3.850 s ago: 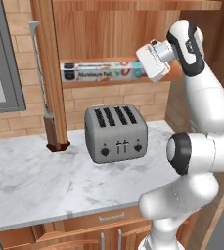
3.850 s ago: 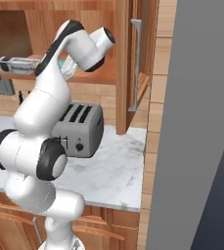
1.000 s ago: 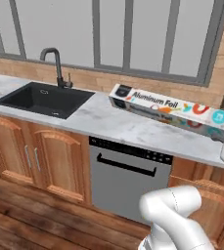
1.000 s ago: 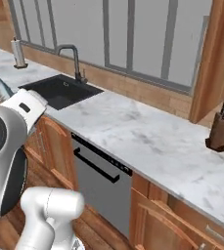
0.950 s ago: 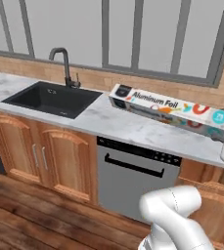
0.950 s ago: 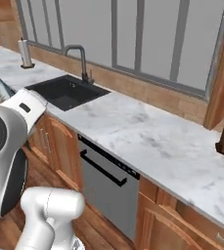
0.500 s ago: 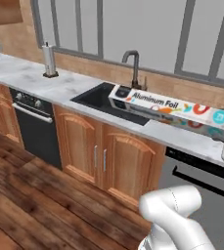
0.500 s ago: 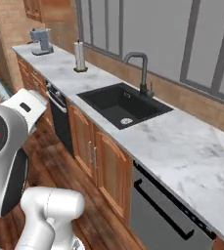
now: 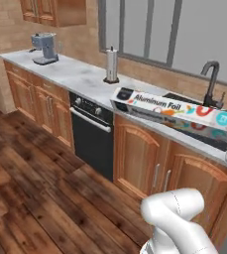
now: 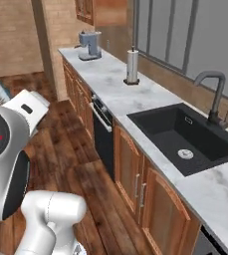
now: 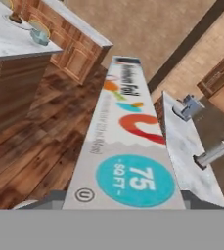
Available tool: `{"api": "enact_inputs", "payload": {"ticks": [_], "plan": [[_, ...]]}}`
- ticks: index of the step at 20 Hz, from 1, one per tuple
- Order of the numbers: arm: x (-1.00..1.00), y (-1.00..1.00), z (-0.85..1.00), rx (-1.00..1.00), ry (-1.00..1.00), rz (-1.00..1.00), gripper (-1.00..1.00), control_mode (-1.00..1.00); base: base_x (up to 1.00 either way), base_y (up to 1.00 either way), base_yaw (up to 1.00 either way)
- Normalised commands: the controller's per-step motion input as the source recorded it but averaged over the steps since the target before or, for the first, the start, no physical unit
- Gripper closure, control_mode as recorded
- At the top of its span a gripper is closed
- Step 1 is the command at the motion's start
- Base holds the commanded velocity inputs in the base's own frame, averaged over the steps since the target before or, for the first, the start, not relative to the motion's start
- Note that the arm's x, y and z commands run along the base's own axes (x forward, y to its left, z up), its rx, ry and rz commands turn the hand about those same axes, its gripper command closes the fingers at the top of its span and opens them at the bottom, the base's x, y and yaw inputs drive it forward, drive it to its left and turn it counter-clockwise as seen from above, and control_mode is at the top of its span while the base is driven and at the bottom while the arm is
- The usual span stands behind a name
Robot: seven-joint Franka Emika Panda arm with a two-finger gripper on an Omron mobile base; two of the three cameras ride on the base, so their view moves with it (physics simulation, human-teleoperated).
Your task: Retrieve the tupperware and aluminum foil from the cabinet and place them on the dining counter near the plate with potato and mushroom to prepare for storing leftovers.
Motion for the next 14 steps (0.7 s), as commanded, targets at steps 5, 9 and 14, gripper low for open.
{"api": "enact_inputs", "payload": {"ticks": [5, 9, 14], "plan": [[0.00, 0.00, 0.00, 0.00, 0.00, 0.00, 1.00, 1.00, 0.73, 0.98, 0.46], [0.00, 0.00, 0.00, 0.00, 0.00, 0.00, 1.00, 1.00, 0.78, 0.94, 0.46], [0.00, 0.00, 0.00, 0.00, 0.00, 0.00, 1.00, 1.00, 0.90, 0.71, 0.48]]}}
